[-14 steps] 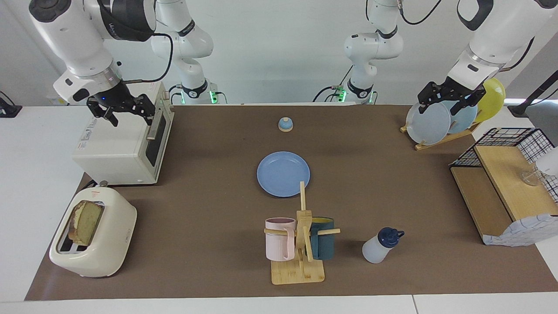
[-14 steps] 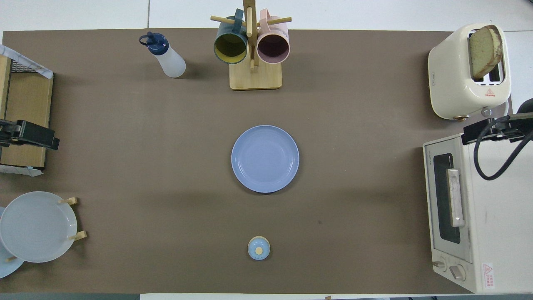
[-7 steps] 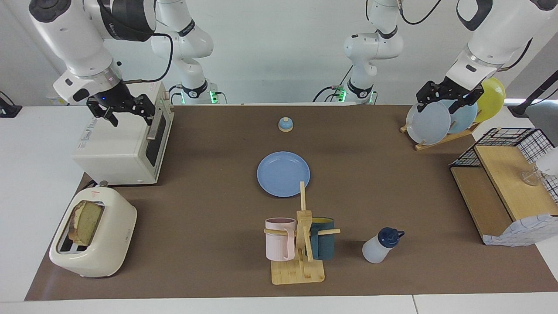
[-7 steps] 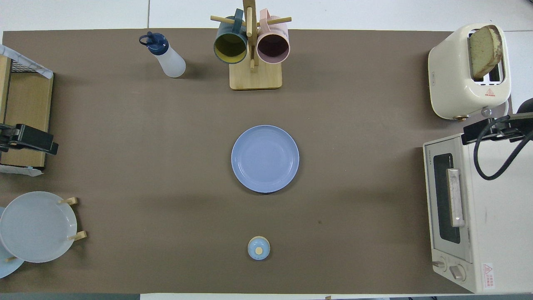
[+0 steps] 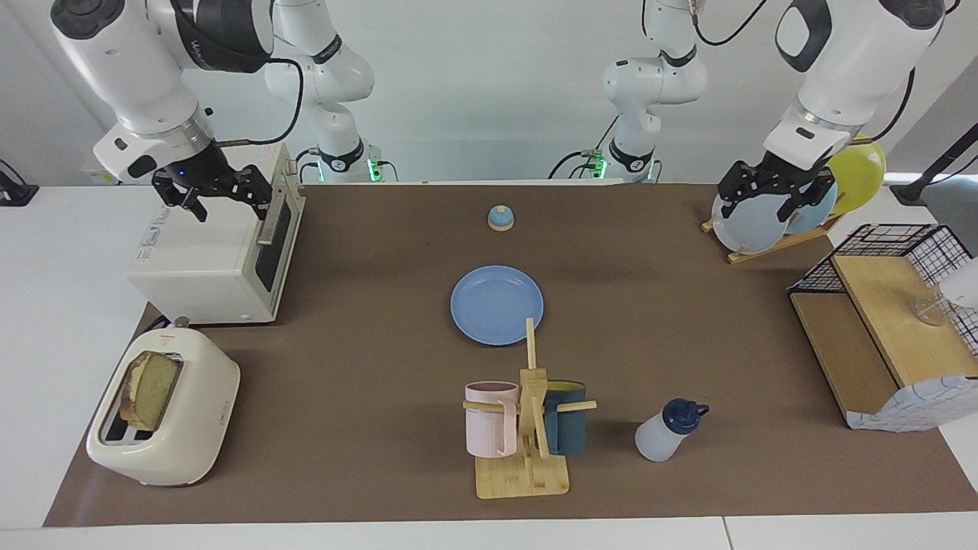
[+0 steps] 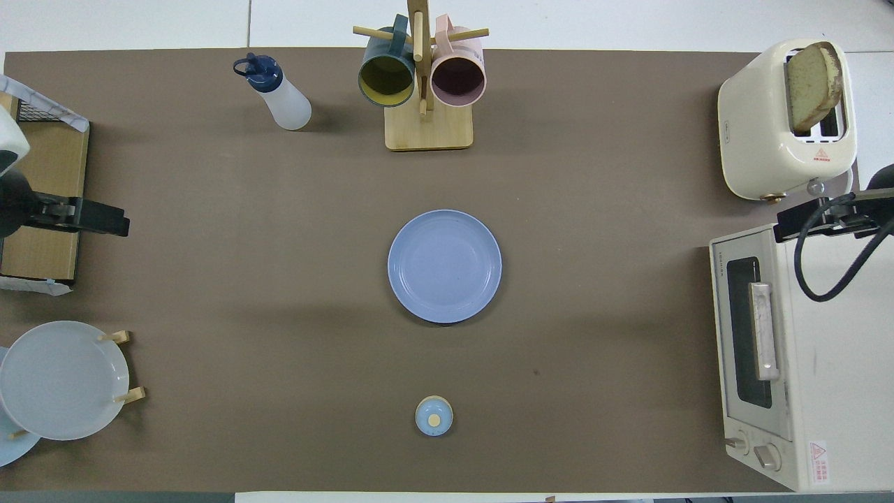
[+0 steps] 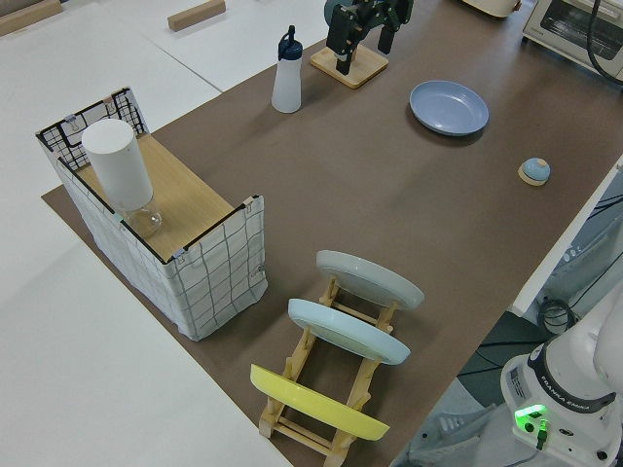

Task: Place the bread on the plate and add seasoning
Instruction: 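Reach the left gripper to the blue-capped bottle and grasp it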

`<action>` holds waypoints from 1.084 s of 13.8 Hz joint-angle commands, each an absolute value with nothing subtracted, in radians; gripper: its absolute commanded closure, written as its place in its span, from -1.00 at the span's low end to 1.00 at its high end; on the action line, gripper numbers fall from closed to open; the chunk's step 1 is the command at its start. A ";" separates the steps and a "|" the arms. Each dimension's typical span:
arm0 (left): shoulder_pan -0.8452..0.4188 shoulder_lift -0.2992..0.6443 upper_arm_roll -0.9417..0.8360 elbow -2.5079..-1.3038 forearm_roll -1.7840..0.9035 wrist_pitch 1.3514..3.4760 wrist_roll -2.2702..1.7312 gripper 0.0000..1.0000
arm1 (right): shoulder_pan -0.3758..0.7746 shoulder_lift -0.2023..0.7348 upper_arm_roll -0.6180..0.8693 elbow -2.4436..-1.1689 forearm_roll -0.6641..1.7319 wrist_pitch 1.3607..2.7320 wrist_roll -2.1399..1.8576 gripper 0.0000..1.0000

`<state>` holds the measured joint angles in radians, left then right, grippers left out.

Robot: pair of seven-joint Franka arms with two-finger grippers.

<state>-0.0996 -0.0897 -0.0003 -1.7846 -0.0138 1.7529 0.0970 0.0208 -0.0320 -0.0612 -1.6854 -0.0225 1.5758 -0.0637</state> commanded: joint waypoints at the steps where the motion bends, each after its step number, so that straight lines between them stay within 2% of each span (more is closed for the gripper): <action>1: -0.142 -0.210 0.005 -1.998 -0.018 1.942 0.068 -1.00 | 0.011 -0.048 -0.055 -1.697 -0.002 1.582 -0.057 -1.00; 5: -0.262 -0.219 0.003 -2.158 -0.015 2.222 -0.120 -1.00 | 0.011 -0.048 -0.055 -1.697 -0.002 1.582 -0.057 -1.00; 8: -0.337 -0.172 0.003 -2.255 -0.008 2.457 -0.247 -1.00 | 0.011 -0.048 -0.055 -1.697 -0.002 1.582 -0.057 -1.00; 11: -0.371 -0.074 0.002 -2.276 0.099 2.607 -0.335 -1.00 | 0.011 -0.048 -0.055 -1.697 -0.002 1.582 -0.057 -1.00; 15: -0.400 0.047 0.003 -2.272 0.442 2.764 -0.683 -1.00 | 0.000 -0.046 -0.057 -1.698 -0.002 1.598 -0.064 -1.00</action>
<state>-0.3819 0.0049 -0.0106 -2.2764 0.3172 2.7018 -0.5586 0.0201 -0.0320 -0.0614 -1.6854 -0.0224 1.5767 -0.0637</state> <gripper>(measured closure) 0.000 0.000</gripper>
